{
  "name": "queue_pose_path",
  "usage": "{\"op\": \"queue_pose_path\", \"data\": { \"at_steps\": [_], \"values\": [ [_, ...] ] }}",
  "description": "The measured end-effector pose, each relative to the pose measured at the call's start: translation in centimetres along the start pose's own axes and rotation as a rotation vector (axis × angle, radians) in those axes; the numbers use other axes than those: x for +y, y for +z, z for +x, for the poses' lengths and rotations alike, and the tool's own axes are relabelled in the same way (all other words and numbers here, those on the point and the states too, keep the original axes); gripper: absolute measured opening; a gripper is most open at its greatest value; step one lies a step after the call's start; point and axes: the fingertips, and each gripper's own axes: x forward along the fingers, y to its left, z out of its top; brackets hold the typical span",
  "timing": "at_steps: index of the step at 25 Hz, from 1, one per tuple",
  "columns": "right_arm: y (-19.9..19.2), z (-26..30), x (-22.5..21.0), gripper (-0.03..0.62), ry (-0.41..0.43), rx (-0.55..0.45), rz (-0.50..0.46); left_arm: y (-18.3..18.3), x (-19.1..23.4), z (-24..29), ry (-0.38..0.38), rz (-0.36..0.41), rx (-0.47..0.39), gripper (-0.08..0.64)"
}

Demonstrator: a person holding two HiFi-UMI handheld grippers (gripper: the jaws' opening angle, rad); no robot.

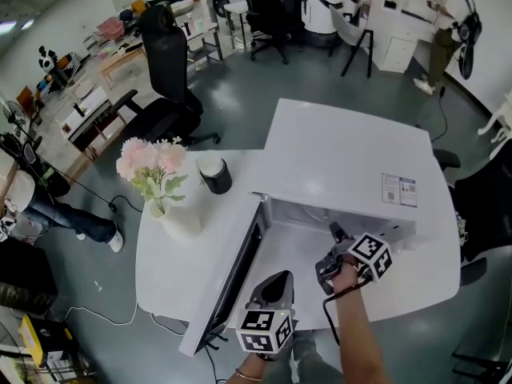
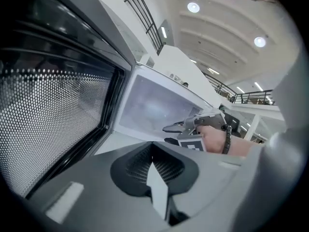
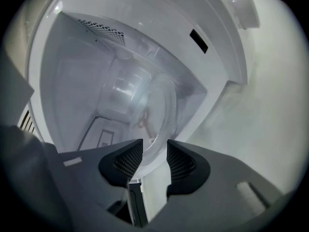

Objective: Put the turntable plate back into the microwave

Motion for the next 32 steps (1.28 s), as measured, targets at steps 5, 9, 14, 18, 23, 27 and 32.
{"op": "queue_pose_path", "data": {
  "at_steps": [5,9,14,18,23,27,32],
  "values": [
    [-0.3,-0.7,0.5,0.14,0.012,0.004,-0.042,-0.4,-0.4,-0.4,-0.001,0.0,0.001,0.0],
    [-0.3,-1.5,1.4,0.14,0.026,0.001,-0.087,-0.4,-0.6,-0.8,0.003,0.002,-0.004,0.0],
    [-0.8,-3.1,2.5,0.14,0.038,0.025,-0.179,0.1,-1.0,-1.3,0.008,0.005,-0.018,0.0],
    [-1.3,-5.1,2.8,0.138,0.034,0.049,-0.267,0.7,-1.7,-1.7,0.01,0.014,-0.025,0.0],
    [-1.8,-7.7,3.2,0.138,0.011,0.061,-0.45,1.7,-2.3,-1.6,0.006,0.037,-0.029,0.0],
    [-2.0,-10.2,4.8,0.137,0.045,0.051,-0.58,3.0,-3.1,-1.5,0.0,0.056,-0.038,0.0],
    [-1.6,-13.4,7.5,0.113,0.108,0.013,-0.721,5.2,-4.4,-1.4,-0.015,0.086,-0.06,0.0]
  ]
}}
